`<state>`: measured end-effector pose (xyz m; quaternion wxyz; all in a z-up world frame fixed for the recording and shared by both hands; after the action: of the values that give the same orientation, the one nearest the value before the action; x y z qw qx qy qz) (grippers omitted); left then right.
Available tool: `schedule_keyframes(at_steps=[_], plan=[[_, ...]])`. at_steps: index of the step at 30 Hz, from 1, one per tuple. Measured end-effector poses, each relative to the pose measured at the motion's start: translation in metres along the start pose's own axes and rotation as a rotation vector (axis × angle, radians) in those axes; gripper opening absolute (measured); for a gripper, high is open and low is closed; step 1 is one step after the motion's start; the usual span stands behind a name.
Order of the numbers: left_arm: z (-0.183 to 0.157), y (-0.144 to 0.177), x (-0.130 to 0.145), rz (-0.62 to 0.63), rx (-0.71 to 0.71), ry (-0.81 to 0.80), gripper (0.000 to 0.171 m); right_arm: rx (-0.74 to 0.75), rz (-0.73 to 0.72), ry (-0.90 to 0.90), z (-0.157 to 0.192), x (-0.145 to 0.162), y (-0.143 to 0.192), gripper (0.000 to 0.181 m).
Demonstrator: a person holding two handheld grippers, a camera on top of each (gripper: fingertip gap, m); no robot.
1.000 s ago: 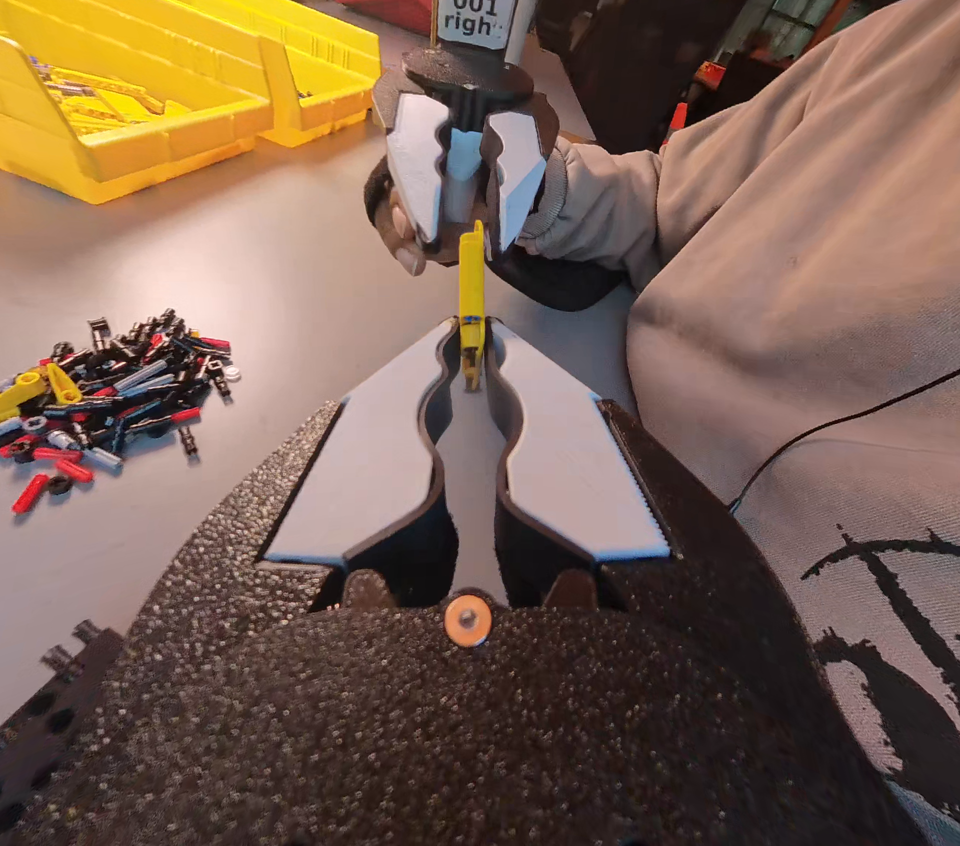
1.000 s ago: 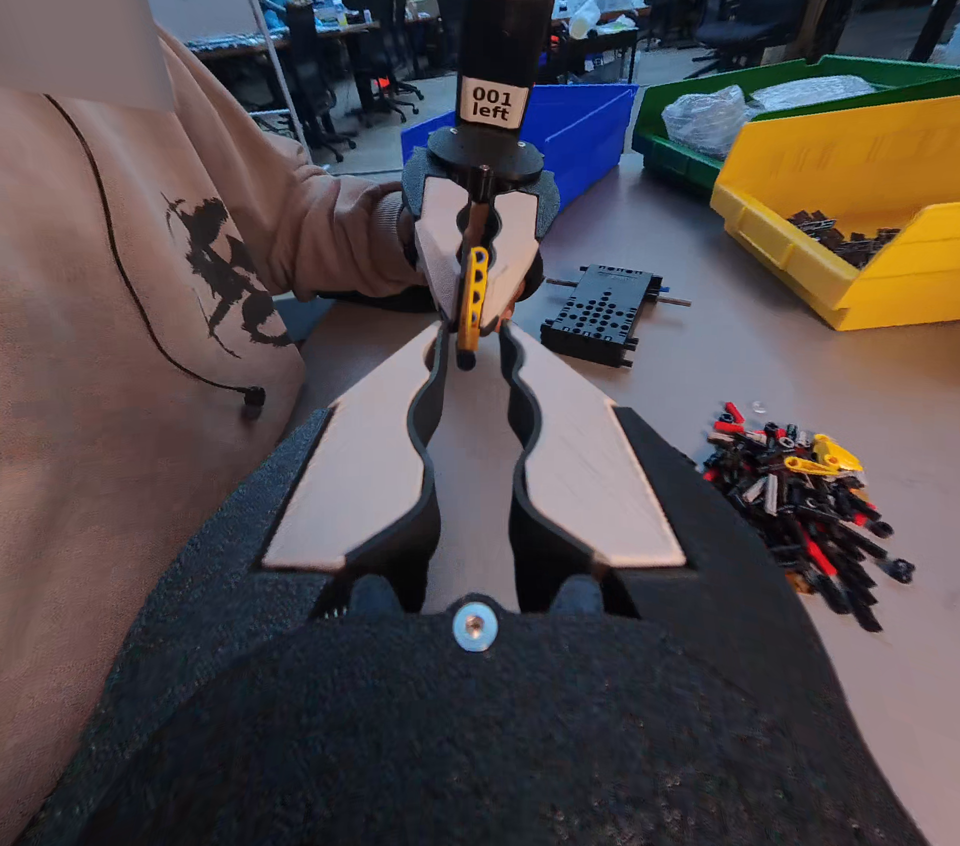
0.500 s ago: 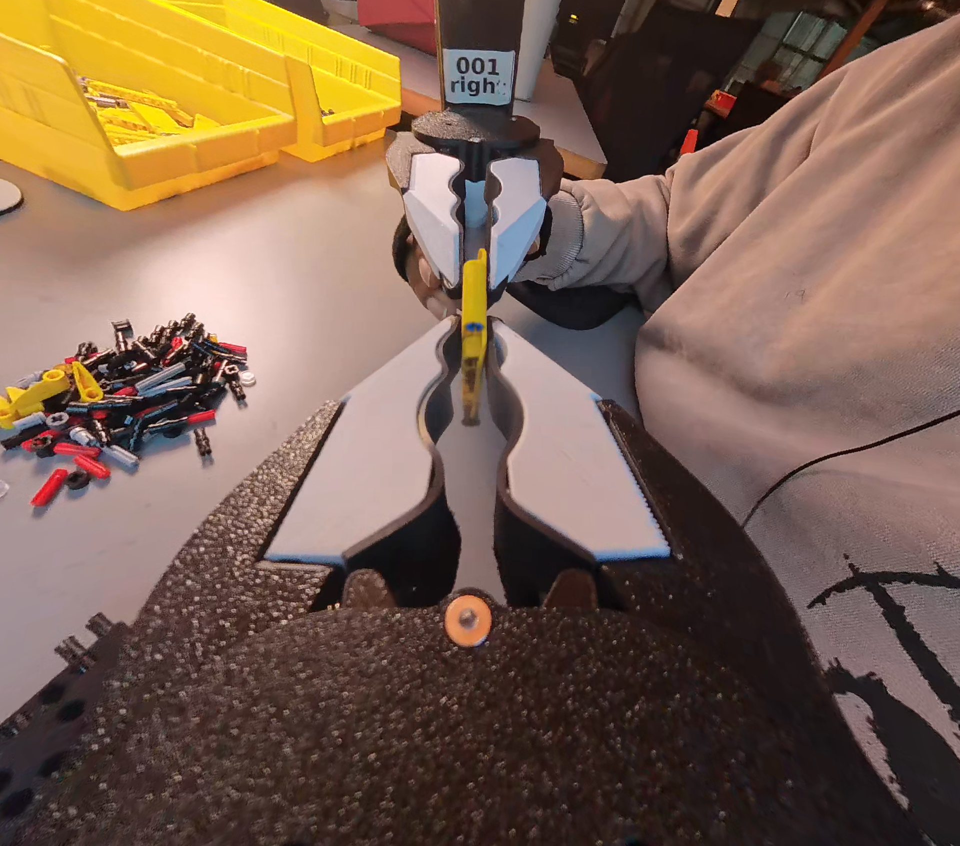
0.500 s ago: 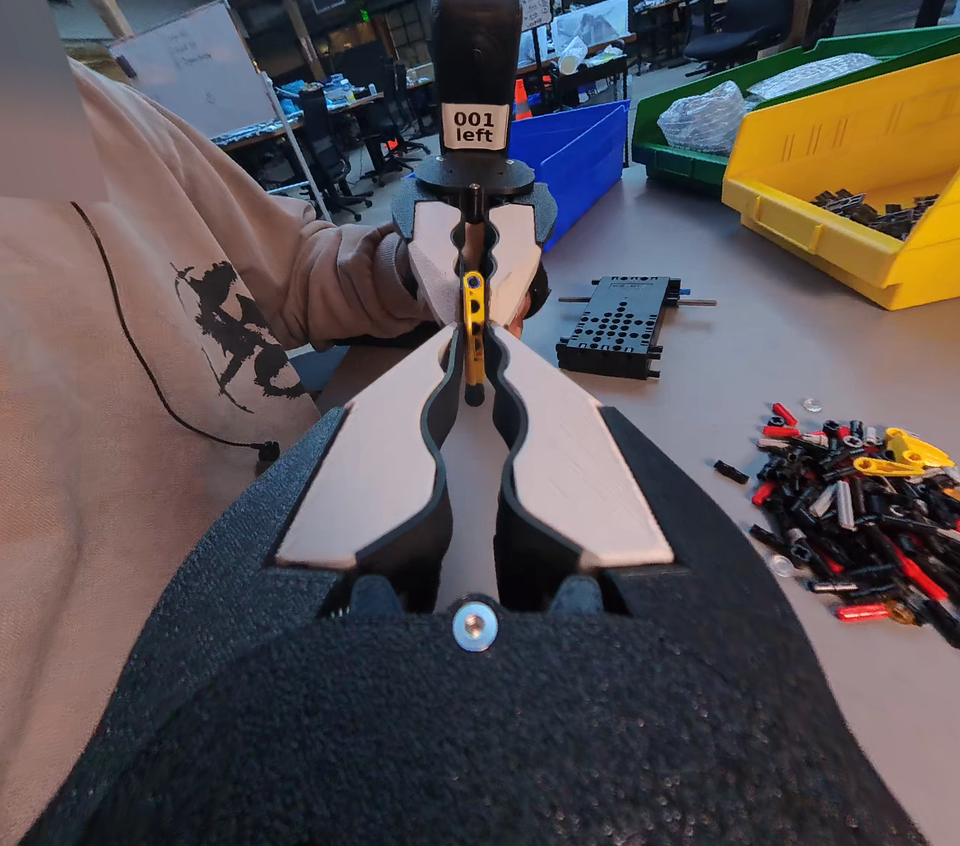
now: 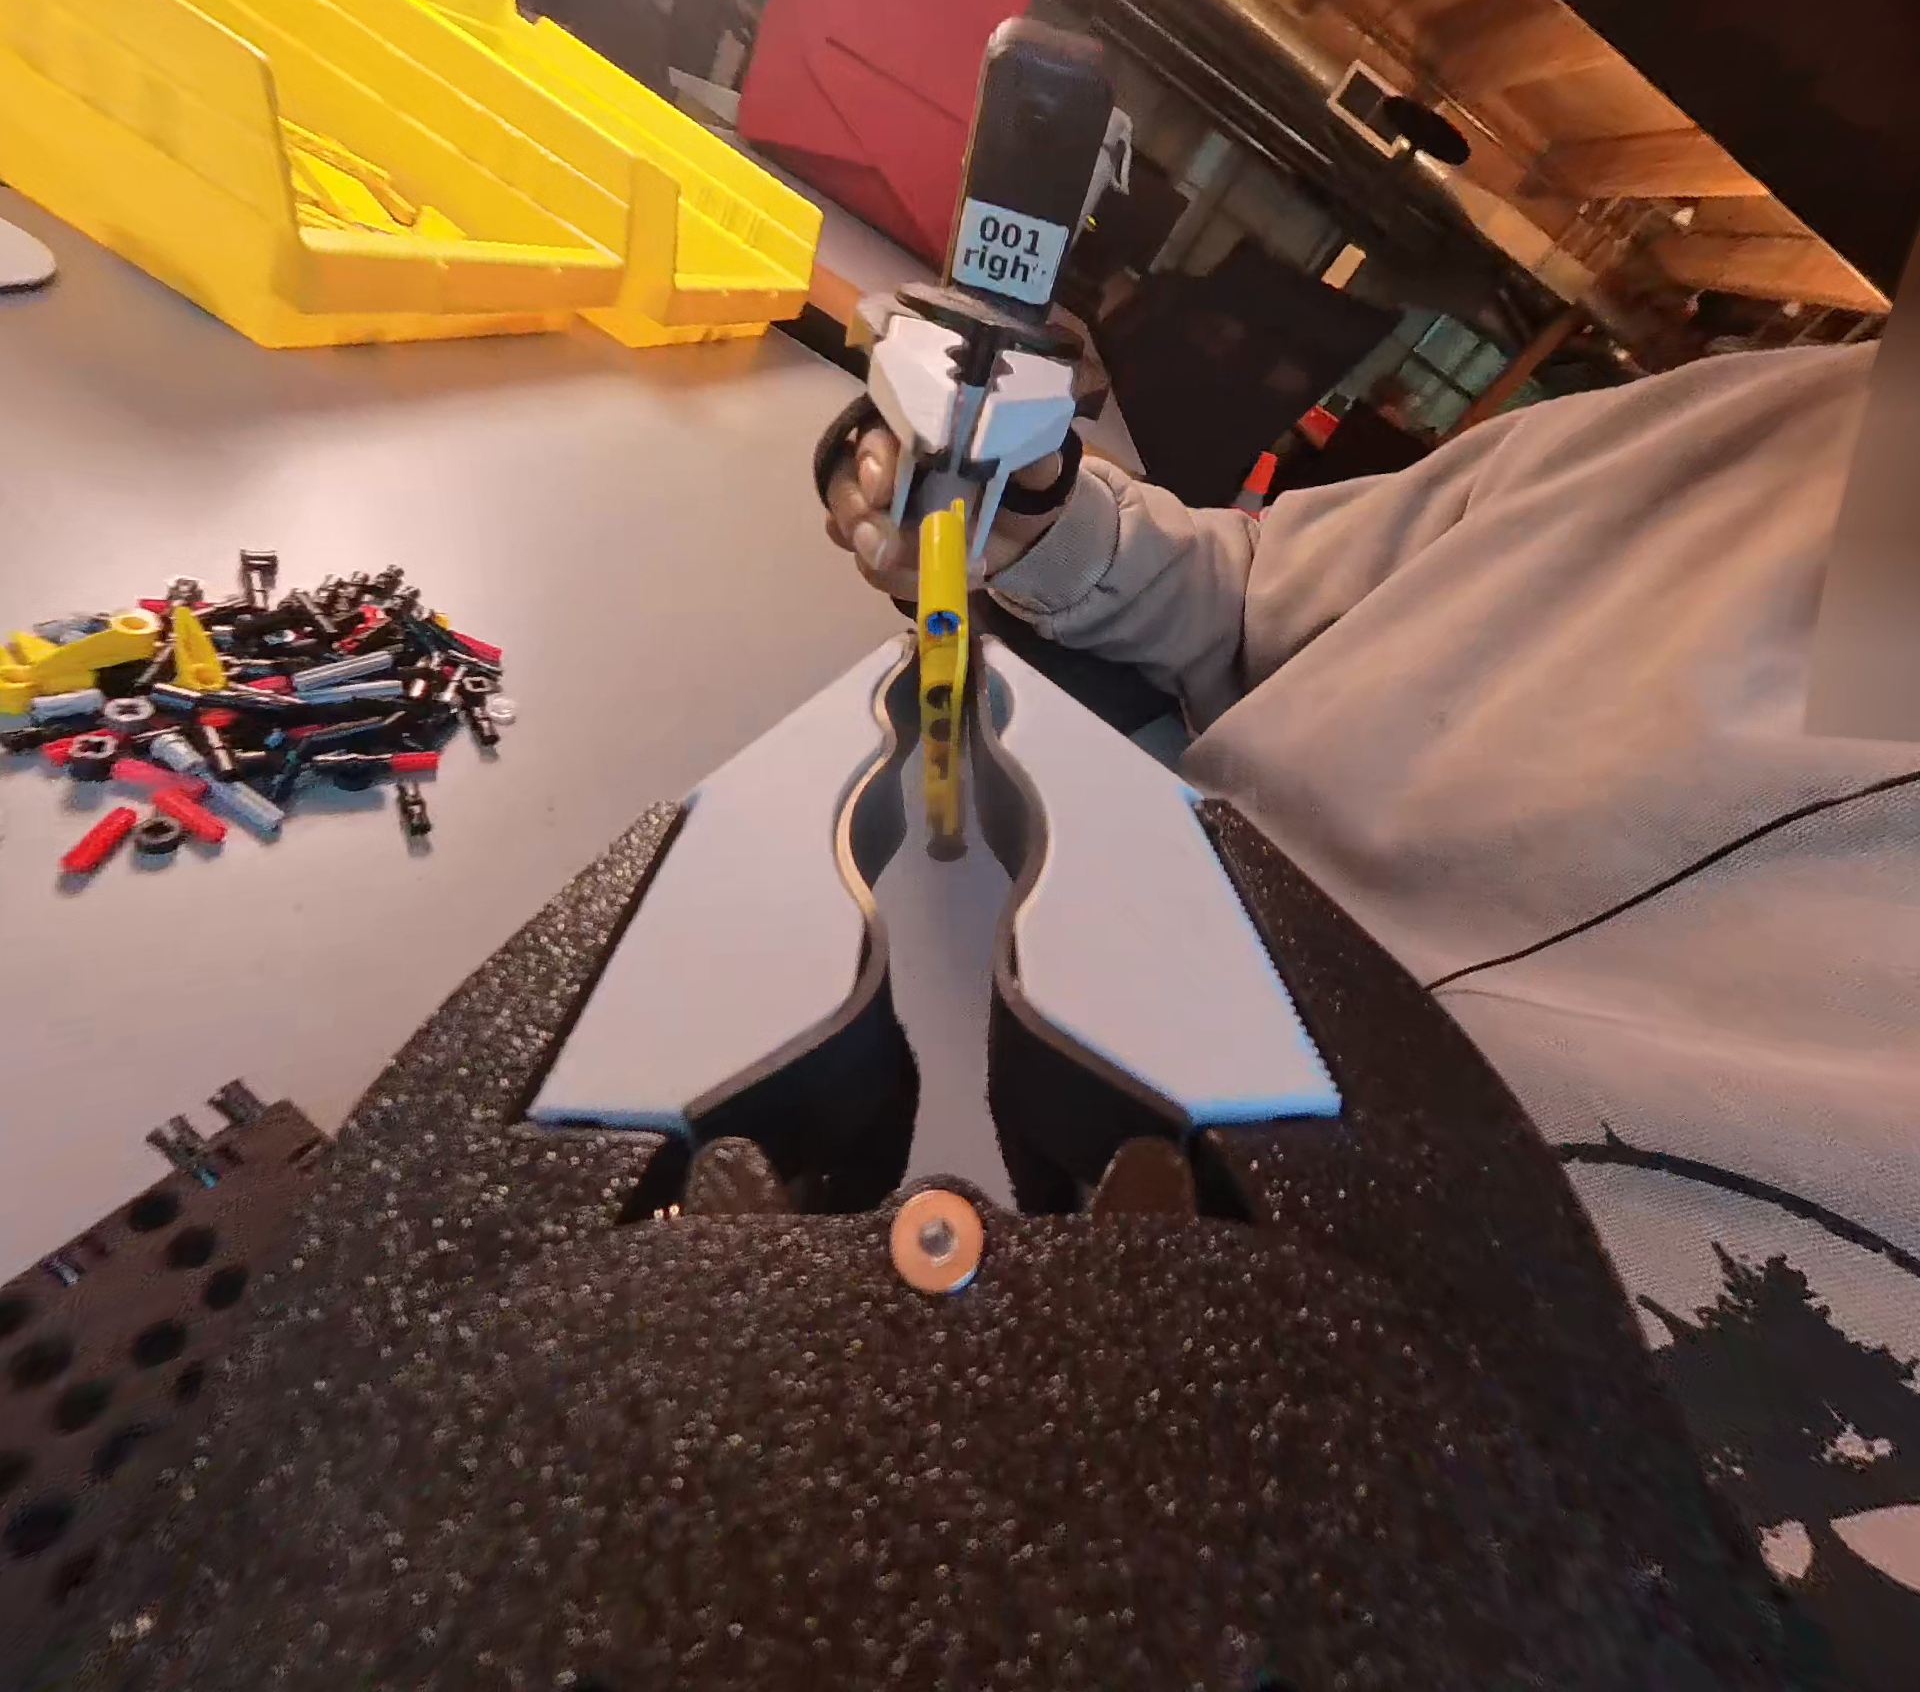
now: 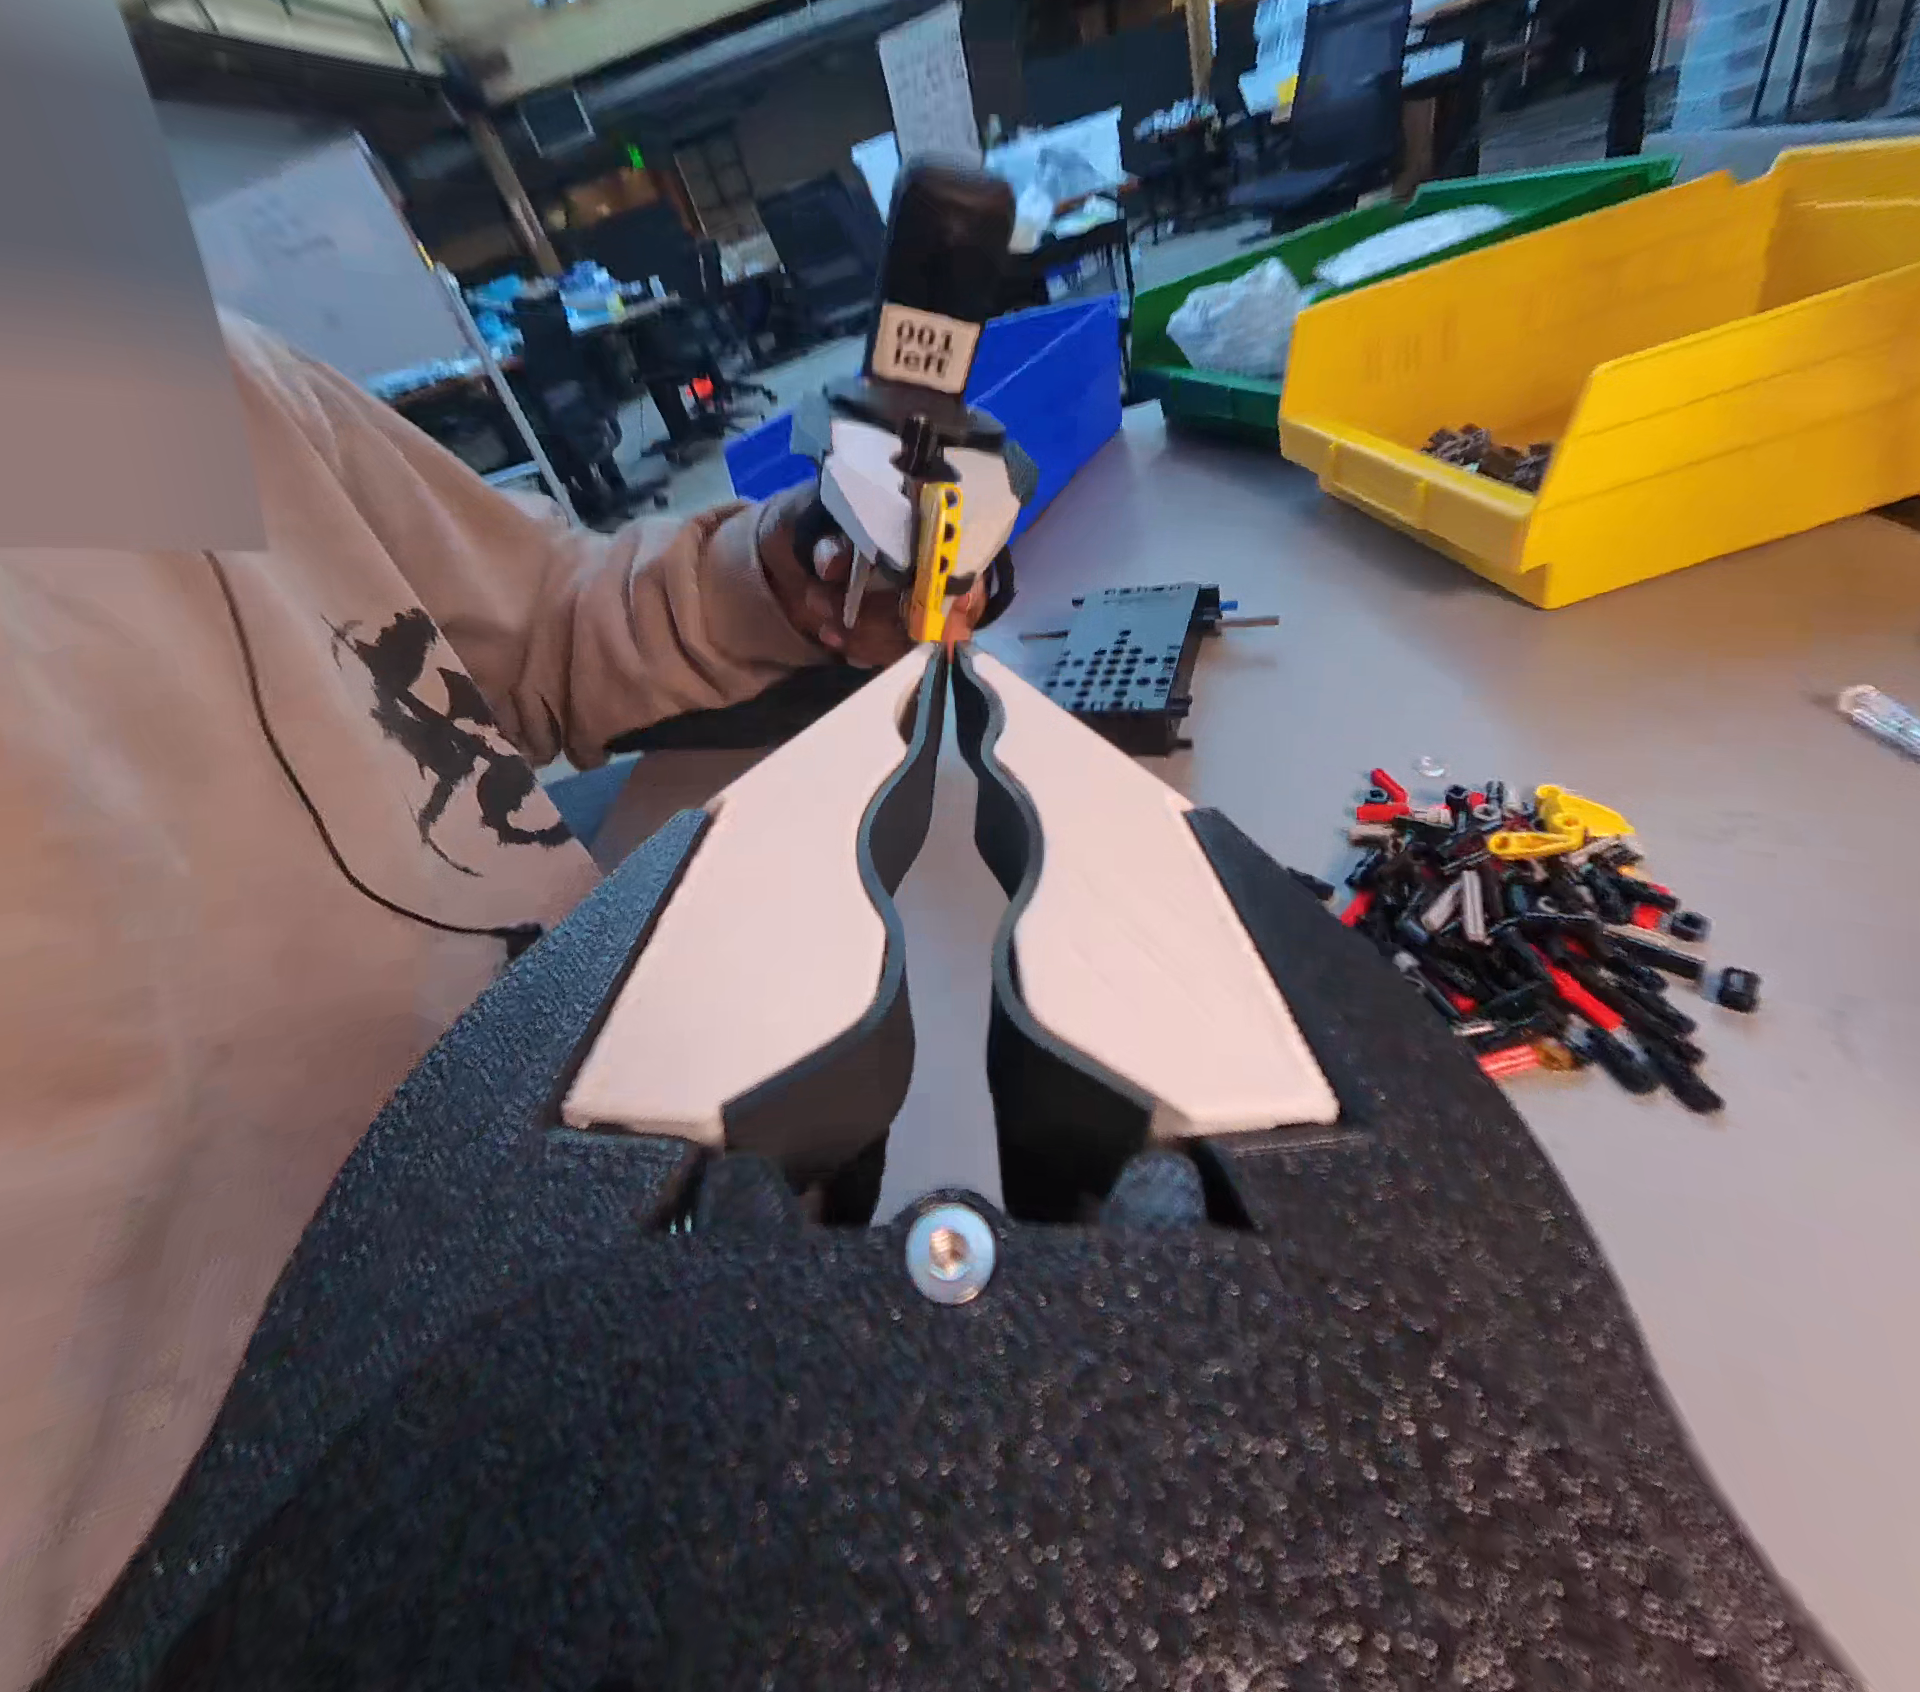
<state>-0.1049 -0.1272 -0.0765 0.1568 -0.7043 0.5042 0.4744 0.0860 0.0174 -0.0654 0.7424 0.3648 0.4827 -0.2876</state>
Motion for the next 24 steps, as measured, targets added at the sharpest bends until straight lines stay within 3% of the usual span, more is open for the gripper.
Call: schedule_keyframes(at_steps=[2,4,7,11,16,17,18,19,21,24], plan=[[-0.001,-0.008,-0.001,0.033,-0.004,-0.011,0.006,-0.002,0.062,0.028,0.006,-0.001,-0.013,0.017],[-0.002,-0.019,0.001,0.046,0.04,0.012,0.006,-0.044,0.083,0.022,0.012,-0.003,-0.026,0.019],[-0.008,-0.028,0.003,0.069,0.065,-0.005,0.006,-0.06,0.147,0.046,0.017,0.002,-0.042,0.012],[-0.012,-0.026,0.002,0.048,0.041,-0.02,0.006,-0.068,0.112,0.027,0.016,0.001,-0.041,0.006],[-0.018,-0.025,-0.004,-0.001,0.037,-0.06,0.006,-0.103,0.04,0.012,0.019,-0.003,-0.036,0.004],[-0.016,-0.017,-0.007,-0.044,0.037,-0.044,0.007,-0.116,0.026,0.02,0.02,-0.004,-0.032,0.0],[-0.008,0.009,-0.01,-0.168,0.018,0.002,0.006,-0.106,-0.065,-0.017,0.015,-0.007,-0.016,0.0],[-0.001,0.033,-0.009,-0.216,-0.019,0.01,0.006,-0.054,-0.138,-0.049,0.006,-0.008,0.008,0.0],[-0.006,0.03,-0.002,-0.14,-0.058,-0.04,0.006,0.02,-0.144,-0.067,-0.002,0.001,0.026,0.0],[-0.002,0.01,-0.007,-0.105,0.008,-0.008,0.006,-0.052,-0.117,-0.094,0.0,0.004,0.009,0.0]])
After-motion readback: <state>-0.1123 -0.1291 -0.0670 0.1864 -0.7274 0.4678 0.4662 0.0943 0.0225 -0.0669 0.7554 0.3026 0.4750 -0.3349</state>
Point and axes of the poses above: each gripper's, where its closed fingertips meet, y back along the fingers, x out of its underside, z = x × y across the jaws, the point moved 9 cm from there along y, back along the fingers, and after that the axes turned 15 degrees about z, right-handed, at the moved point
